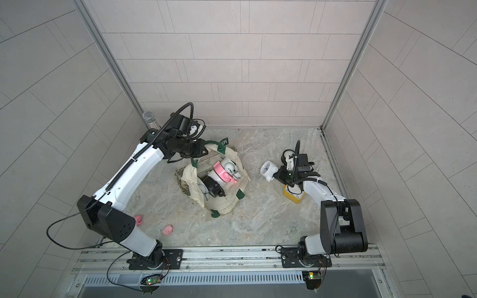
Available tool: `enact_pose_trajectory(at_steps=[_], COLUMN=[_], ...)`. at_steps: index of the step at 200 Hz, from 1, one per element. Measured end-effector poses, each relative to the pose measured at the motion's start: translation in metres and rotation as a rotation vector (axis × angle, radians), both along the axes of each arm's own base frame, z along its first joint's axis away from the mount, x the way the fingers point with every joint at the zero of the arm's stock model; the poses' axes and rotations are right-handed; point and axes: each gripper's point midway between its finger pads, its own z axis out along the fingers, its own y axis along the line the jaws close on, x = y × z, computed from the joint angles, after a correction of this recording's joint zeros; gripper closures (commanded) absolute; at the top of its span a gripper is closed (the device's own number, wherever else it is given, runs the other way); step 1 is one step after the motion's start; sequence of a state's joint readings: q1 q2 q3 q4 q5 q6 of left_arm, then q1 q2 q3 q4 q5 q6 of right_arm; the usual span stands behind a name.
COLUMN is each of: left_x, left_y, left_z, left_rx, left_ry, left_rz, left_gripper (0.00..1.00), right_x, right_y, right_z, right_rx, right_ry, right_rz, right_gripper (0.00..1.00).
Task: Take the alarm clock out of the canvas bag
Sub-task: Place the alarm at the center of the board.
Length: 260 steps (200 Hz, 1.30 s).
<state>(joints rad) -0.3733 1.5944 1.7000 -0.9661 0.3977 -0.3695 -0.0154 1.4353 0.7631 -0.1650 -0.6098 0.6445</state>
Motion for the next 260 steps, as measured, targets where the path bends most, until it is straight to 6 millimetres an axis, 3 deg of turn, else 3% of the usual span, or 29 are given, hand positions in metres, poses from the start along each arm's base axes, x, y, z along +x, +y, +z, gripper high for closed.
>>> enact_pose_trajectory(at_steps=[66, 107, 195, 260], left_x=[0.0, 0.0, 0.0, 0.0], left_y=[0.0, 0.001, 0.001, 0.001], left_z=[0.0, -0.002, -0.002, -0.002], left_rx=[0.002, 0.008, 0.008, 0.009], left_ry=[0.0, 0.003, 0.003, 0.003], left_rz=[0.002, 0.0, 0.001, 0.001], left_gripper=[1.0, 1.0, 1.0, 1.0], right_x=[0.02, 0.031, 0.033, 0.043], right_y=[-0.022, -0.033, -0.049, -0.051], right_z=[-0.009, -0.026, -0.043, -0.043], right_rx=[0.052, 0.097, 0.076, 0.075], right_ry=[-0.016, -0.002, 0.027, 0.024], right_rz=[-0.082, -0.123, -0.162, -0.161], right_gripper=[1.0, 0.96, 0.82, 0.82])
